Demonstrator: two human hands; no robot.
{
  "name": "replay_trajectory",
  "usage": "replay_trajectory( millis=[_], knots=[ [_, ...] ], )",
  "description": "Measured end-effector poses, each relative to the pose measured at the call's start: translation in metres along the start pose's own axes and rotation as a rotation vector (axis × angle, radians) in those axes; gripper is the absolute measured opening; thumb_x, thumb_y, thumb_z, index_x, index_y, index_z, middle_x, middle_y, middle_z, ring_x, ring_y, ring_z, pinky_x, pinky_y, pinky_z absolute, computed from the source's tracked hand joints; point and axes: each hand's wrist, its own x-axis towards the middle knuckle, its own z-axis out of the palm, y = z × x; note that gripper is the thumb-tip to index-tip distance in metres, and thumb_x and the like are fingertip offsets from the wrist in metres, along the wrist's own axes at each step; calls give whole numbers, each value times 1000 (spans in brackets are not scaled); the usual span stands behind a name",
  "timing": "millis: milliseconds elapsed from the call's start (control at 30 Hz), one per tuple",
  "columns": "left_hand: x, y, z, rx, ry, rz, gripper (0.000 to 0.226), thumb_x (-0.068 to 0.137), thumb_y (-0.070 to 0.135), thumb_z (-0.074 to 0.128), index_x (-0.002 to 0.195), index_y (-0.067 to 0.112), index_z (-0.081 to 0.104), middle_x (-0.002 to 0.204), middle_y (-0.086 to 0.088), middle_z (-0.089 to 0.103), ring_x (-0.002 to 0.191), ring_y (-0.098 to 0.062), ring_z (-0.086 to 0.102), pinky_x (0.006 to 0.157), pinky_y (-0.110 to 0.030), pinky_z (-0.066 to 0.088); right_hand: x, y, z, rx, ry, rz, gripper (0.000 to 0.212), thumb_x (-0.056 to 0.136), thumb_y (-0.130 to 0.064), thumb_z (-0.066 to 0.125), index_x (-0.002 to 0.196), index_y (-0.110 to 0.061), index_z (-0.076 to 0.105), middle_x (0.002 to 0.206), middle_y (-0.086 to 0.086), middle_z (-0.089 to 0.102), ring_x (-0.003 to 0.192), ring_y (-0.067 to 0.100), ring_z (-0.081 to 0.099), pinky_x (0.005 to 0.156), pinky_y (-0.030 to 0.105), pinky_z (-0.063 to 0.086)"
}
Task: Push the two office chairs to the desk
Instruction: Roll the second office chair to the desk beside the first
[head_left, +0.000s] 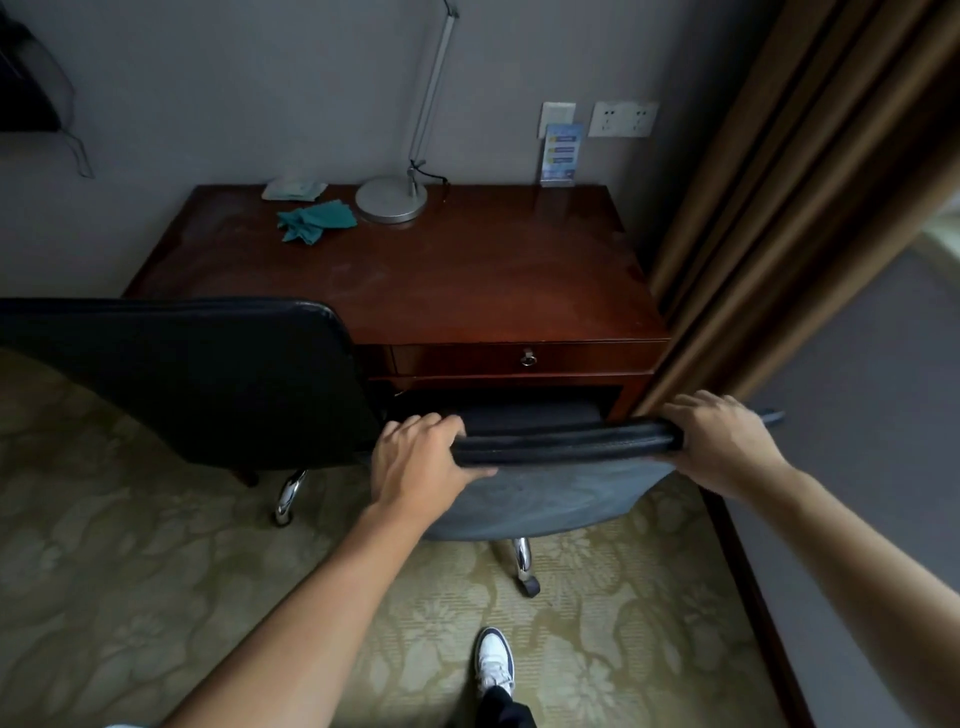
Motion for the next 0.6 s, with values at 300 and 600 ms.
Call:
replay_trajectory(
  millis=[300,600],
  knots=[
    [-66,-17,-16,-42,-10,129,50,60,78,66,75,31,63,72,12,62,73,-12,57,74,-30,38,-89,-32,1,7,19,-95,37,63,-55,81,74,-25,63,70,-8,62,70,21,61,61,34,48],
    [-94,40,7,13,48,256,51,62,78,63,68,27,62,62,10,59,60,-14,59,63,-30,50,-105,23,-2,54,9,-23,39,61,-63,65,83,-30,65,75,-15,53,74,16,55,62,29,41]
  ],
)
